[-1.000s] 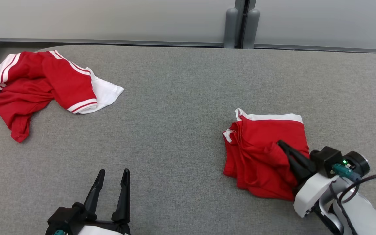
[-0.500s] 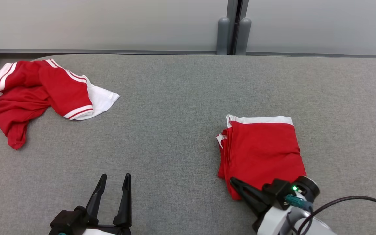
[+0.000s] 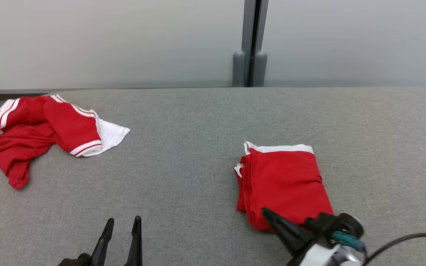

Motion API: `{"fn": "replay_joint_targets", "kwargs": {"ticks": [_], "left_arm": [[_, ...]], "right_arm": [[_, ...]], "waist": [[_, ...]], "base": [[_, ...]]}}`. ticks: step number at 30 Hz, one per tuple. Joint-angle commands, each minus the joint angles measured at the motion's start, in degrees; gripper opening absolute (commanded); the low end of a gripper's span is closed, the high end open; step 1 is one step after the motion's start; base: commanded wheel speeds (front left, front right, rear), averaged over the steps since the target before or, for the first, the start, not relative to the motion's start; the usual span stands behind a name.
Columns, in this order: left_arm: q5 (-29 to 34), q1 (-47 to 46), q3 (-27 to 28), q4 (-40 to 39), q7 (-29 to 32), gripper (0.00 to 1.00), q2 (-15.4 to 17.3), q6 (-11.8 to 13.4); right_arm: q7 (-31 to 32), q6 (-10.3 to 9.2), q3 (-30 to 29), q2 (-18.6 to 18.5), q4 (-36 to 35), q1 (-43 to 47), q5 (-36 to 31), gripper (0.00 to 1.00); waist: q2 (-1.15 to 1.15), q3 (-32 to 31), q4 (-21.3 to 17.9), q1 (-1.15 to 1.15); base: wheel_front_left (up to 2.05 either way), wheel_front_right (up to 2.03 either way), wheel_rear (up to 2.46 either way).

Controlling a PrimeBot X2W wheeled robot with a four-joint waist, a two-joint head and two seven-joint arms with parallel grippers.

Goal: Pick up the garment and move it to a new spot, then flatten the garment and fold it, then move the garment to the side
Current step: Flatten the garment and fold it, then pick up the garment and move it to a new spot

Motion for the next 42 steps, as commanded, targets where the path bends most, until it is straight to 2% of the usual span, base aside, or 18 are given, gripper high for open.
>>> {"fn": "replay_joint_targets", "kwargs": {"ticks": [1, 2, 3, 5, 6, 7, 15, 20, 31, 36, 38, 42], "left_arm": [[0.2, 1.1, 0.6, -0.4, -0.1, 1.0, 0.2, 0.4], [0.4, 1.7, 1.0, -0.5, -0.1, 1.0, 0.2, 0.3], [0.6, 2.2, 1.4, -0.8, -0.1, 1.0, 0.2, 0.3], [1.1, 2.9, 2.1, -1.0, -0.1, 1.0, 0.2, 0.0], [1.4, 3.4, 2.5, -1.0, -0.1, 1.0, 0.2, -0.3], [1.7, 3.9, 2.9, -0.9, -0.1, 1.0, 0.2, -0.4], [3.5, 6.0, 5.5, -0.4, -0.1, 1.0, 0.2, -1.9], [3.5, 6.1, 5.6, -0.1, -0.1, 1.0, 0.2, -2.4], [3.0, 5.7, 5.3, -0.2, -0.1, 1.0, 0.2, -2.4], [3.1, 4.5, 4.9, -0.5, -0.1, 1.0, 0.2, -2.5], [3.4, 3.8, 4.4, -0.5, -0.1, 1.0, 0.2, -2.6], [3.8, 1.3, 3.2, -0.2, -0.1, 1.0, 0.2, -2.9]], "right_arm": [[-0.3, -0.02, -2.4, -1.1, -1.4, 2.1, -0.4, 0.0], [-0.3, -0.02, -4.6, -1.4, -2.6, 3.4, -0.8, 0.0], [-0.3, -0.02, -7.1, -1.8, -4.0, 4.6, -1.4, 0.2], [-0.3, -0.01, -12.6, -2.3, -6.7, 7.4, -2.8, 0.47], [-0.3, -0.01, -15.4, -2.4, -8.0, 9.0, -3.5, 0.89], [-0.3, -0.02, -18.4, -2.5, -8.9, 10.7, -4.2, 1.0], [-0.2, -0.02, -38.1, -0.5, -12.6, 21.5, -10.1, 1.0], [-0.2, -0.01, -41.7, 0.8, -10.8, 23.0, -11.1, 1.0], [-0.2, -0.02, -42.2, 1.4, -10.3, 21.9, -11.2, 1.0], [0.1, -0.02, -39.7, 1.1, -8.8, 18.7, -6.4, 1.0], [2.7, -0.02, -37.8, 0.5, -7.7, 15.7, -2.5, 1.0], [11.7, -0.01, -32.5, -1.1, -5.8, 8.6, 5.9, 1.0]], "waist": [[0.0, -1.9, -1.3, 0.0], [0.0, -2.5, -1.7, 0.0], [0.0, -2.8, -2.0, 0.0], [0.0, -3.4, -2.5, 0.0], [0.0, -3.8, -2.8, 0.0], [0.0, -4.1, -3.0, 0.0], [0.0, -5.7, -3.6, 0.0], [0.0, -5.7, -3.3, 0.0], [0.0, -5.3, -2.9, 0.0], [0.0, -4.1, -2.4, 0.0], [0.0, -3.0, -2.0, 0.0], [0.0, 0.6, -0.9, 0.0]], "base": [[0.0, 0.0, 0.0], [0.0, 0.0, 0.0], [0.0, 0.0, 0.0], [0.0, 0.0, 0.0], [0.0, 0.0, 0.0], [0.0, 0.0, 0.0], [0.0, 0.0, 0.0], [0.0, 0.0, 0.0], [0.0, 0.0, 0.0], [0.0, 0.0, 0.0], [0.0, 0.0, 0.0], [0.0, 0.0, 0.0]]}}
